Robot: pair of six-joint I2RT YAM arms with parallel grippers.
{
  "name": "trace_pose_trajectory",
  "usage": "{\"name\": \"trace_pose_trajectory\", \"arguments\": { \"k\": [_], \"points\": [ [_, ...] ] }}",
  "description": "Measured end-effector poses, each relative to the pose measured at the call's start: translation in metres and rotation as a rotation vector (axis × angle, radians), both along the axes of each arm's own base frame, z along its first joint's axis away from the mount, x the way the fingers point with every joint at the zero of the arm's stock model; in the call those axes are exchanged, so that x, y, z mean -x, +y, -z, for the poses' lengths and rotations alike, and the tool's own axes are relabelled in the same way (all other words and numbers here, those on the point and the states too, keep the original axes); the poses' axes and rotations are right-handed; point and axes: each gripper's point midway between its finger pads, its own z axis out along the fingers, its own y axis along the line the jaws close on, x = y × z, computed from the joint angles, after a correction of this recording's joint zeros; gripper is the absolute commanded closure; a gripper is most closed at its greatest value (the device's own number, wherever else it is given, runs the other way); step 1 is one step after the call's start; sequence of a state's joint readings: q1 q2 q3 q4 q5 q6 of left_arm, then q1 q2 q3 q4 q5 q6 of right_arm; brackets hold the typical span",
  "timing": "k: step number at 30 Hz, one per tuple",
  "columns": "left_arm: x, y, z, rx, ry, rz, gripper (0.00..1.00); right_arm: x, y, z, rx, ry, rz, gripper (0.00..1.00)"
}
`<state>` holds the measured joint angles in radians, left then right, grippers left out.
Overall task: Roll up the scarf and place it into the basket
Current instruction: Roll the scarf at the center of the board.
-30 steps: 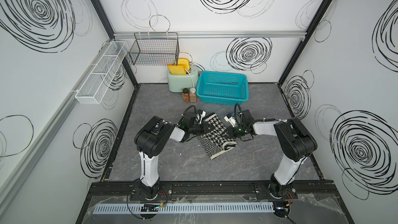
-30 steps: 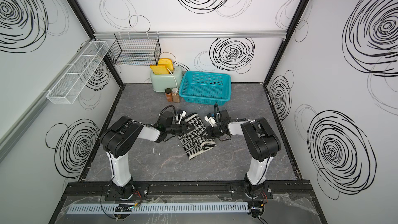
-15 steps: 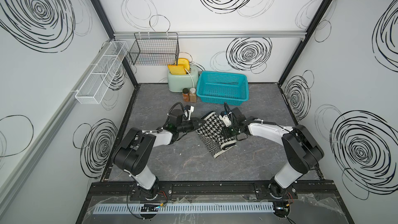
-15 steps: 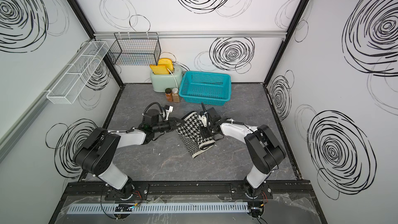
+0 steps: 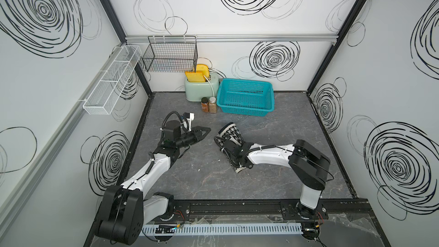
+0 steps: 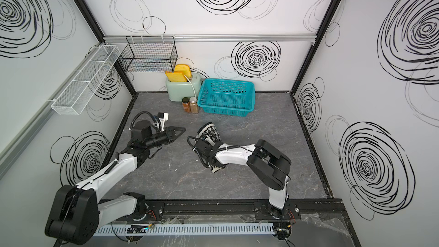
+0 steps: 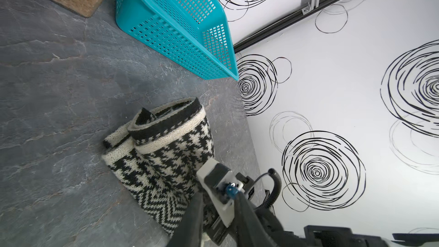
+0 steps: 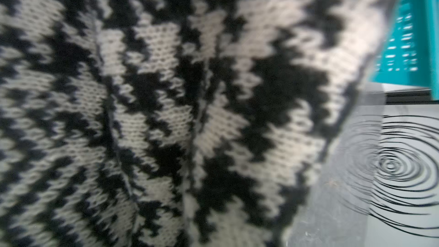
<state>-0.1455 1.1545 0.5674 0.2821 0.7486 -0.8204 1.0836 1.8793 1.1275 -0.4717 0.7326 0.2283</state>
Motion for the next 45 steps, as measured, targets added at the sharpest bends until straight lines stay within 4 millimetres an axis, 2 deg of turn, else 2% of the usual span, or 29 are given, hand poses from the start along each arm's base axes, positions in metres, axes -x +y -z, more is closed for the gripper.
{"name": "trace_pose_trajectory", "arguments": {
  "k": [5,8,15,24,28,31,33,37,45],
  "points": [
    [0.009,0.003,0.005,-0.011,0.037,0.024,0.72,0.018,0.034,-0.004,0.063,-0.04,-0.063,1.0],
    [0.008,0.007,0.005,-0.01,0.05,0.027,0.73,0.028,0.047,-0.003,0.097,-0.047,-0.093,1.0],
    [-0.001,0.009,0.0,-0.015,0.053,0.052,0.74,0.038,0.057,0.002,0.259,-0.098,-0.146,1.0],
    [-0.005,0.017,-0.005,-0.01,0.052,0.043,0.74,0.069,0.089,0.002,0.364,-0.087,-0.266,1.0],
    [-0.005,0.01,-0.019,-0.002,0.023,0.067,0.73,0.073,0.097,0.006,0.39,-0.062,-0.285,1.0],
    [0.006,-0.003,-0.023,0.002,0.013,0.109,0.73,0.073,0.096,0.008,0.413,-0.057,-0.291,1.0],
    [0.017,-0.014,-0.017,0.004,0.022,0.146,0.73,0.073,0.096,0.008,0.416,-0.056,-0.292,1.0],
    [0.037,-0.032,0.015,0.003,0.11,0.205,0.73,0.074,0.096,0.008,0.418,-0.056,-0.296,1.0],
    [0.045,-0.056,0.057,-0.053,0.22,0.271,0.74,0.077,0.099,0.009,0.428,-0.06,-0.307,0.96]
  ]
}}
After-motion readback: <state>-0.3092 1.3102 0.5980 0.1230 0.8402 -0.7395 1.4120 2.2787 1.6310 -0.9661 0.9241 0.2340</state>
